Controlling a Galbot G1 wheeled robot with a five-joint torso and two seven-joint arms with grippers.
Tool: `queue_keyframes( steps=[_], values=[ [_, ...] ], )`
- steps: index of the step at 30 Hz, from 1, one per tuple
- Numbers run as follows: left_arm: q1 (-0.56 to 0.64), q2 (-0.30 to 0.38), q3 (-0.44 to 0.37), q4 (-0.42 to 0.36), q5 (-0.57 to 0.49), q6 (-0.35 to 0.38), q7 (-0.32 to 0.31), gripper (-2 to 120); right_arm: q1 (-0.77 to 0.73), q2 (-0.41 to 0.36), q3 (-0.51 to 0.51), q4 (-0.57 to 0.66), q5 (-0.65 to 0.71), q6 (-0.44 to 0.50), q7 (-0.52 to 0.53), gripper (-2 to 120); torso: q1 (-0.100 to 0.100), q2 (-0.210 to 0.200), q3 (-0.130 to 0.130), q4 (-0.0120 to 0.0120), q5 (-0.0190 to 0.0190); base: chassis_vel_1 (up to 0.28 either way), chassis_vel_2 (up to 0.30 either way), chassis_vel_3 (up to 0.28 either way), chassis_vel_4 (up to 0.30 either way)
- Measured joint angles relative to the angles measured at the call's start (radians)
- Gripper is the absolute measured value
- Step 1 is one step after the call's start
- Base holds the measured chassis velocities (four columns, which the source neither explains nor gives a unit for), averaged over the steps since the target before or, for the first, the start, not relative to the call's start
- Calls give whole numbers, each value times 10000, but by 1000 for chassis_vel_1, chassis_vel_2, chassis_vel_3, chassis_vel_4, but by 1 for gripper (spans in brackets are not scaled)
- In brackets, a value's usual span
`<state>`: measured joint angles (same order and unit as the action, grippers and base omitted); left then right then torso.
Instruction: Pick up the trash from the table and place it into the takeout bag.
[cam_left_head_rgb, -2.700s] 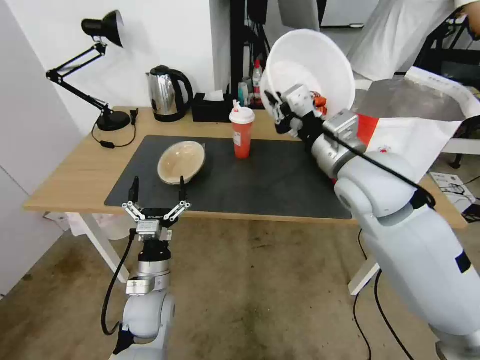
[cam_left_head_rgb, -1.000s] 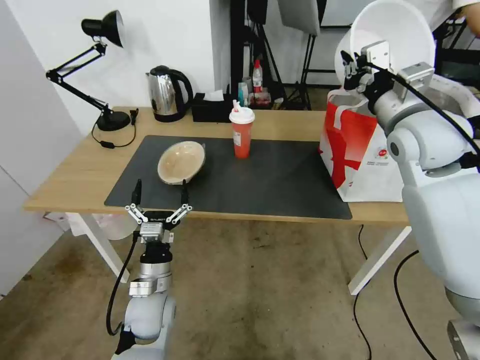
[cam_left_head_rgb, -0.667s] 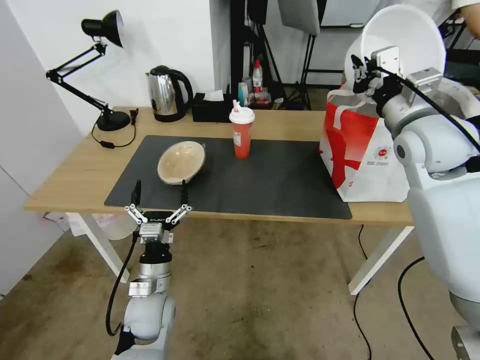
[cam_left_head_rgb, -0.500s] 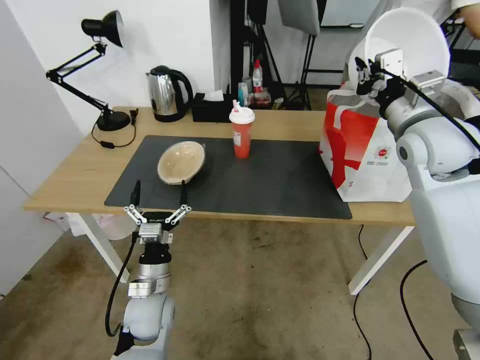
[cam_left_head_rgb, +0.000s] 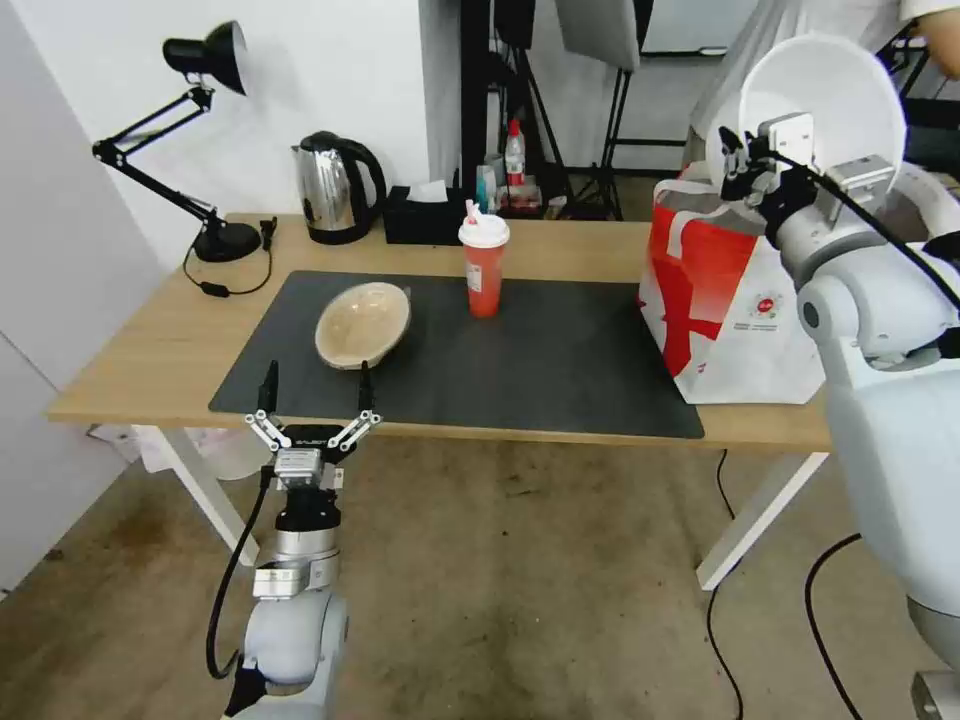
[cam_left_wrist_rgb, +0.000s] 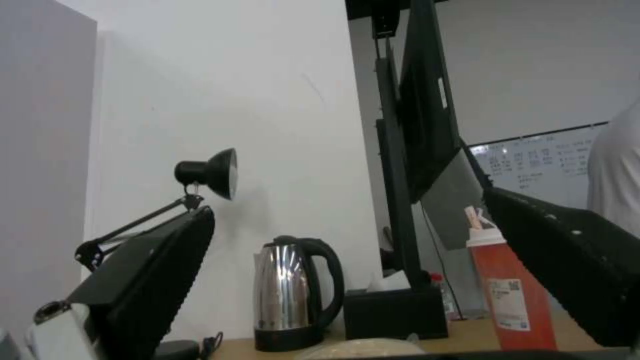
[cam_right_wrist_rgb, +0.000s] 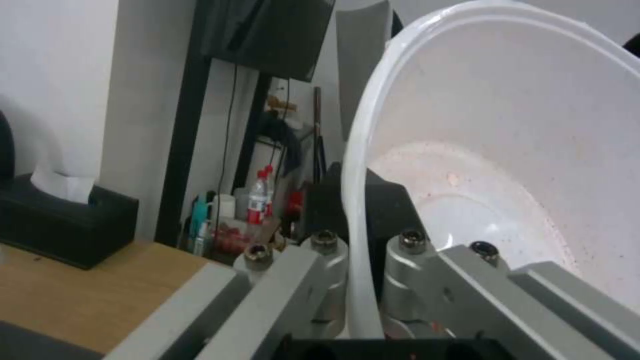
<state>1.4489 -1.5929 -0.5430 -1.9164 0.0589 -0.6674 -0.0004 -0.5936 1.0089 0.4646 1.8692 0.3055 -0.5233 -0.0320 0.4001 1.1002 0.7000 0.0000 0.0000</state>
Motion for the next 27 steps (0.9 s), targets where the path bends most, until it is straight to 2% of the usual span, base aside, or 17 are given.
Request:
queue_keyframes(
  steps=[15,20,22,26,27],
  values=[
    [12,1,-65,-4,-4,-31,0,100,-67,147,-69,-375,-197,244,-82,0,0,0,0,0,0,0,0,0,0],
    [-27,4,-66,1,-5,-33,0,100,-138,31,-75,-359,-298,20,-88,0,0,-2,0,0,1,0,0,0,0],
    [-44,5,-64,2,-5,-33,0,100,-140,-17,-74,-318,-311,-171,-84,2,0,-2,0,-1,1,0,0,0,0],
    [-111,5,-31,29,-5,-32,-1,100,-129,-102,53,-194,-512,-1184,-44,22,0,-2,0,-1,0,0,0,0,0],
    [-111,5,-31,29,-5,-32,-1,100,-129,-102,53,-194,-512,-1184,-44,22,0,-2,0,-1,0,0,0,0,0]
  ],
)
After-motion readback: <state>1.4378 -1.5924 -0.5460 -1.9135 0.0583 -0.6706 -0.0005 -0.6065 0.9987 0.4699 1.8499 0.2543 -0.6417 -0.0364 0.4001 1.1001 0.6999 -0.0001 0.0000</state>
